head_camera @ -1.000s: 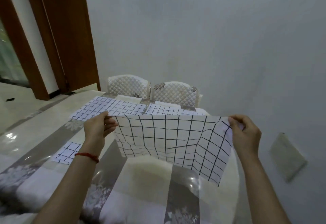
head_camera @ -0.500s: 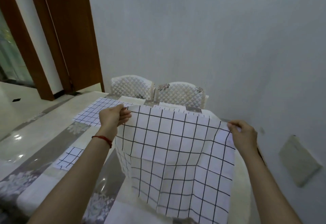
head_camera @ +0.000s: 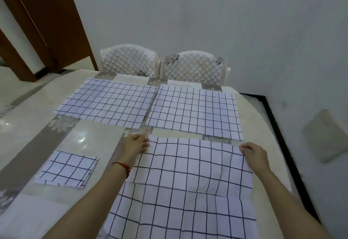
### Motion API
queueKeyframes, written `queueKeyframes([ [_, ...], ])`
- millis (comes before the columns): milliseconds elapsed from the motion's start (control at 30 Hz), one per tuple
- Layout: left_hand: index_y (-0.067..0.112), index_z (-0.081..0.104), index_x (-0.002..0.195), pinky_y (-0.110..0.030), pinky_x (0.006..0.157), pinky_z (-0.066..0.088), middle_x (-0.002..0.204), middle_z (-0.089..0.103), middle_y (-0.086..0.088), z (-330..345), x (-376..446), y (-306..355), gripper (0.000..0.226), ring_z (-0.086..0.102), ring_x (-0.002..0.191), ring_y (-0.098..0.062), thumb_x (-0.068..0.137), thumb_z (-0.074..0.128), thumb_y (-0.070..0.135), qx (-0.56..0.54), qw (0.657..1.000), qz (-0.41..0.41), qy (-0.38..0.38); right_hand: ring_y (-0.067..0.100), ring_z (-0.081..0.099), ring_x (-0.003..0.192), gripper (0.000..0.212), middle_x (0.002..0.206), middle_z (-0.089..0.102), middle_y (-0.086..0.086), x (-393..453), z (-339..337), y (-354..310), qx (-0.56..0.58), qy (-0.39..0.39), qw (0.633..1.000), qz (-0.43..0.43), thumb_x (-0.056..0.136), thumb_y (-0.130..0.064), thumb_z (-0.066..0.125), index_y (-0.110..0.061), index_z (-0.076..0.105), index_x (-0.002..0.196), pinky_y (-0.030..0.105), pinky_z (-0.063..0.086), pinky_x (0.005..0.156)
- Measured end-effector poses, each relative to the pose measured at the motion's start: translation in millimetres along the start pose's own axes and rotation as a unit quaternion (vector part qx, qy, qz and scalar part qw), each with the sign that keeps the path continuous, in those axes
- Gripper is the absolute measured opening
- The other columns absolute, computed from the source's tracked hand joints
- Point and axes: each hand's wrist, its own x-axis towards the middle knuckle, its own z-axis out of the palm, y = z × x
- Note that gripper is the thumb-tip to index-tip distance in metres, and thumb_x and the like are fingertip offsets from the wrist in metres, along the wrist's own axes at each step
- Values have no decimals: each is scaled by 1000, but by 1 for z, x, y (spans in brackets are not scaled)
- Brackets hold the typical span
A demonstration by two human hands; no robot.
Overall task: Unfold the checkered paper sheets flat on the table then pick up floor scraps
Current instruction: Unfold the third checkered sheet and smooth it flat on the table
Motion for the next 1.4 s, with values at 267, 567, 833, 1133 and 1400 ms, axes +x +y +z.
queueKeyframes([
  [267,24,53,83,-22,55,36,79,53,1,-39,25,-75,12,50,73,-17,82,60,14,292,947,97,89,33,61,100,16,101,68,20,8,30,32,28,27,998,58,84,-7,64,1,66,97,31,43,84],
  [567,-1,57,87,-34,73,44,96,54,-19,-23,23,-83,38,55,91,-36,76,69,34,415,909,-4,33,36,57,96,40,105,62,26,-29,39,45,59,100,977,177,84,-17,66,-4,54,119,38,44,86],
  [833,6,50,55,-27,59,34,57,49,-11,-32,28,-100,26,47,60,-20,79,60,2,285,957,-39,33,27,53,76,45,97,62,24,-44,50,43,52,66,981,174,85,-1,55,-11,47,128,31,43,67],
  [1133,13,64,74,-29,73,44,77,65,-7,-46,40,-91,8,57,76,-21,73,72,10,156,980,17,124,38,56,96,49,109,57,28,-28,59,44,46,76,986,144,88,-4,55,-14,39,134,41,47,83],
  [1400,6,63,96,-31,75,44,91,60,-6,-43,26,-103,27,55,87,-20,71,74,5,210,974,49,74,33,47,119,56,135,46,18,-34,64,46,12,85,991,99,89,0,51,-16,33,140,40,39,98],
])
